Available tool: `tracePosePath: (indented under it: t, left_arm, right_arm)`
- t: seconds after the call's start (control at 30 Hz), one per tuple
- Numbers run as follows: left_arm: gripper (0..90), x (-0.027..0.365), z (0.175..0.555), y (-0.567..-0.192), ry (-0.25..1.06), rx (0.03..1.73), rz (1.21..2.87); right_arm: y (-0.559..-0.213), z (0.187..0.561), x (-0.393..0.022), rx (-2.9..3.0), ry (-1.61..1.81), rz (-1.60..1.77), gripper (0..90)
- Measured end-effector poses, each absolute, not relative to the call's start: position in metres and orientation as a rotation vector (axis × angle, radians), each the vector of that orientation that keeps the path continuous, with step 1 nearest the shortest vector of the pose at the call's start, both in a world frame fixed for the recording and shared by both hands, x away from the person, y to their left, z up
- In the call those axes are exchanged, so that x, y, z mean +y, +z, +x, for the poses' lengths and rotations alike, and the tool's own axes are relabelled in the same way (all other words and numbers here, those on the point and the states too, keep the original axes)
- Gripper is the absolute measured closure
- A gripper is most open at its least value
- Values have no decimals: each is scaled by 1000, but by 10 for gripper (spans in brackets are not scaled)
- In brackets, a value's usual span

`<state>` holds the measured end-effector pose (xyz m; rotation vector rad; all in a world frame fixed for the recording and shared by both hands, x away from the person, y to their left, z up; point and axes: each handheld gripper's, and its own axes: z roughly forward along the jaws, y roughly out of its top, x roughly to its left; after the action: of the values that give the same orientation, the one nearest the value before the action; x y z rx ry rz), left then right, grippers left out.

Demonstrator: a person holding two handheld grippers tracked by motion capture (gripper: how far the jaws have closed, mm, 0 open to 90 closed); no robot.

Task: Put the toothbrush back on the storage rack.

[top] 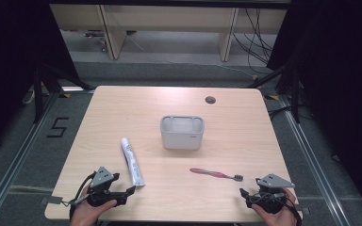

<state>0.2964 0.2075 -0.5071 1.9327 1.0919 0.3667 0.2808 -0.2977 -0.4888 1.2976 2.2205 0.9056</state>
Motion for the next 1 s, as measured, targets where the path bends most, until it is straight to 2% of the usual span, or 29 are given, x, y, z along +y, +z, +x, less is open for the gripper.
tracePosePath:
  t: [0.3,0.57,0.7,0.93,1.0]
  left_arm:
    - [178,207,296,-506,374,1091,1928]
    - [178,206,296,-507,371,1091,1926]
    - [179,206,295,-507,374,1088,1933]
    - [179,205,296,-508,367,1087,1919]
    - [179,206,296,-508,366,1090,1924]
  right_arm:
    - [-485,279,-297,2227,941,1240,458]
    - [-481,277,-294,2286,1037,1226,690]
    - [-482,277,-288,2266,1028,1226,774]
    - [-486,289,-281,2313,1000,1147,852]
    - [-485,288,-278,2309,989,1223,862]
